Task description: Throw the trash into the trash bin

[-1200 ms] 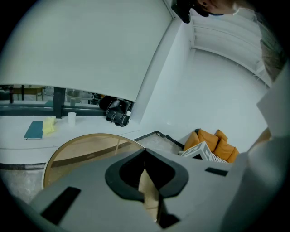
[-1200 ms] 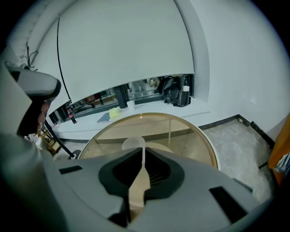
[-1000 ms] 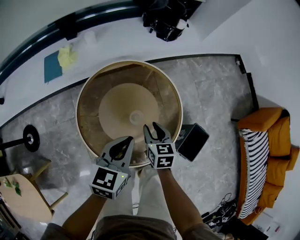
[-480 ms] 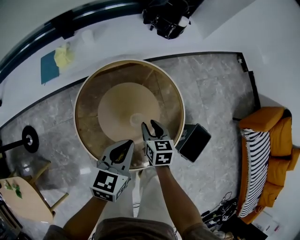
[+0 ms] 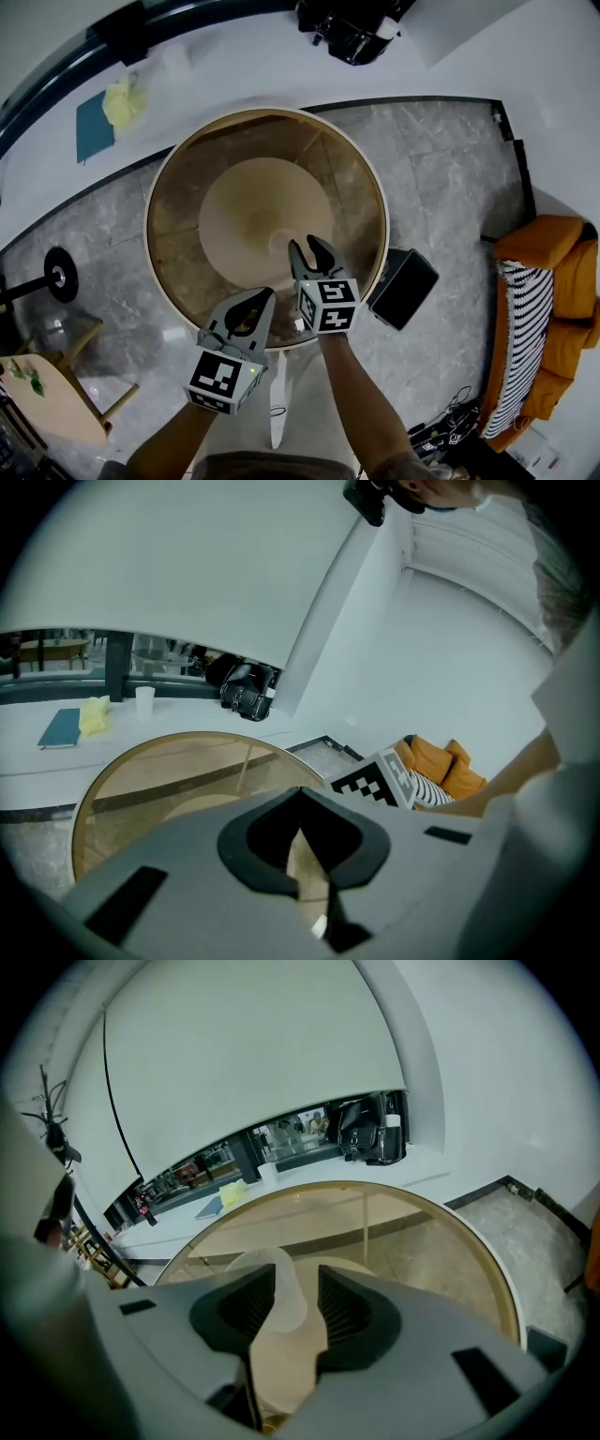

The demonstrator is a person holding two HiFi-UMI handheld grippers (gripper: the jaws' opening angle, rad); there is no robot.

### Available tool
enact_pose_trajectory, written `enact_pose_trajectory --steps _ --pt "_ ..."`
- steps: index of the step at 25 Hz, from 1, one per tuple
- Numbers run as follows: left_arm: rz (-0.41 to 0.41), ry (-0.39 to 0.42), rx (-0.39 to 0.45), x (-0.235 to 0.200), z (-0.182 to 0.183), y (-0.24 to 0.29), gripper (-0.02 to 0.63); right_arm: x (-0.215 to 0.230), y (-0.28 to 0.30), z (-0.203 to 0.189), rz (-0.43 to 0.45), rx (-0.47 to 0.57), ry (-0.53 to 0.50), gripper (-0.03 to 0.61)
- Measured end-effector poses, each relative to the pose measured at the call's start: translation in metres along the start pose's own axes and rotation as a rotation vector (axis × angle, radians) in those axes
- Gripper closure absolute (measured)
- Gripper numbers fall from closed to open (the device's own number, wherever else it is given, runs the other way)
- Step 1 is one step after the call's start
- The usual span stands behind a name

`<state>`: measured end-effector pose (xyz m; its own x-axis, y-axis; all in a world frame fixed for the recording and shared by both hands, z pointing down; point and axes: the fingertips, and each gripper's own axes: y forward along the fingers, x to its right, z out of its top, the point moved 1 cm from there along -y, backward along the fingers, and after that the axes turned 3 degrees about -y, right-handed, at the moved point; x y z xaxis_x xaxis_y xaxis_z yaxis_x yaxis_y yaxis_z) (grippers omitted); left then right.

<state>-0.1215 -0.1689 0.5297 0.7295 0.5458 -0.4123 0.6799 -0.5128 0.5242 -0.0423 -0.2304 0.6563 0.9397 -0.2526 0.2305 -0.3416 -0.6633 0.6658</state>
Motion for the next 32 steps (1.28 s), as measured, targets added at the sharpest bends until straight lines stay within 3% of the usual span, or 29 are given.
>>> enact_pose_trajectory --steps 8,13,22,32 --pt "0.017 -0.023 -0.006 -0.001 -0.005 0.004 0.595 -0.004 0.000 -0.002 0.024 -0.003 0.002 0.471" --pt "0.011 -0.016 -0.008 0.004 -0.007 0.008 0.595 0.006 -0.003 -0.007 -0.015 -0.016 -0.006 0.534" --pt "-0.001 -0.003 -0.012 0.020 -0.009 0.017 0.595 0.021 -0.020 -0.007 -0.033 0.016 0.021 0.540" --pt "-0.090 0.055 -0.059 0.075 -0.015 0.044 0.595 0.073 -0.065 -0.010 -0.101 0.071 0.067 0.540"
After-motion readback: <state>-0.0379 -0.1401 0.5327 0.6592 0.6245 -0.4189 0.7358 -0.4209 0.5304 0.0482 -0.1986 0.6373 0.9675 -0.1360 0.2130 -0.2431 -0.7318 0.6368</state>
